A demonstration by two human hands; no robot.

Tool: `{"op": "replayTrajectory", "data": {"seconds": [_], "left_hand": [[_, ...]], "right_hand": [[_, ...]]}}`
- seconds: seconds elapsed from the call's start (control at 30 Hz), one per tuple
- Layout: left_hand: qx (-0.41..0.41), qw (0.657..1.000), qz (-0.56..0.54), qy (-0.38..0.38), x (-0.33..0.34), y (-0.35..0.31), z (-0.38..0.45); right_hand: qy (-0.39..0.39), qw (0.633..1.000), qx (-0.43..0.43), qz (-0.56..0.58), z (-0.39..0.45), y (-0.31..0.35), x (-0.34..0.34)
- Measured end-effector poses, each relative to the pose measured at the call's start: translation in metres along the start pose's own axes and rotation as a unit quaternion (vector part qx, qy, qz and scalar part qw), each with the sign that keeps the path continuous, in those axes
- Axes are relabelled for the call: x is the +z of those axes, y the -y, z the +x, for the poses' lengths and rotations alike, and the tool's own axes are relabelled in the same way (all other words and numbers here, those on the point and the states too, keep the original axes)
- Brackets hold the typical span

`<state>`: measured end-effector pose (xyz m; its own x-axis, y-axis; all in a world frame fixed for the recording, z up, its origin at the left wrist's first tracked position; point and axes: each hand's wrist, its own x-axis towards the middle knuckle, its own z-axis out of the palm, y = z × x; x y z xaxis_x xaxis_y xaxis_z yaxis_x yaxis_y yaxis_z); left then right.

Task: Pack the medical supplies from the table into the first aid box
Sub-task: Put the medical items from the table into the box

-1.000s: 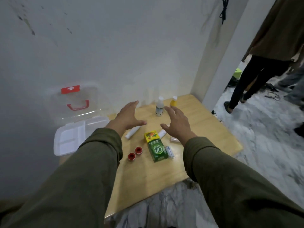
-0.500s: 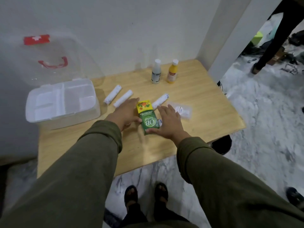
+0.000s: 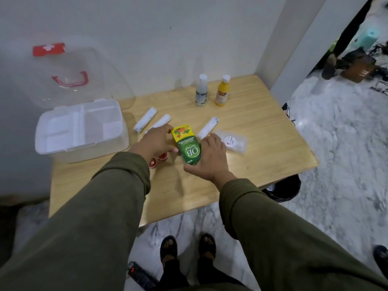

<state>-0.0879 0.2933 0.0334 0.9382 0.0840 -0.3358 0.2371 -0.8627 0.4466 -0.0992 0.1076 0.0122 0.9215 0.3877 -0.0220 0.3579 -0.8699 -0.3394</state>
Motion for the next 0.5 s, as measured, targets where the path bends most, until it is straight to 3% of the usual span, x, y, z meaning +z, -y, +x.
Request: {"op": "replayTrajectory", "data": {"seconds": [0.1,0.27,0.5], "left_hand": [[0.008,0.999,-0.028,-0.038,-0.016,0.007,-0.007],[0.02,0.984,-0.059,-0.166,-0.053,0.028,-0.021],[-0.083,0.976,0.01,-0.201,-0.094,0.112,-0.053]], "right_hand": [[-0.049,0.997,0.007,0.052,0.005,0.001,-0.009],[-0.063,0.974,-0.007,0.217,0.023,0.022,-0.034],[-0.084,0.966,-0.076,0.234,0.057,0.082,-0.051]]}}
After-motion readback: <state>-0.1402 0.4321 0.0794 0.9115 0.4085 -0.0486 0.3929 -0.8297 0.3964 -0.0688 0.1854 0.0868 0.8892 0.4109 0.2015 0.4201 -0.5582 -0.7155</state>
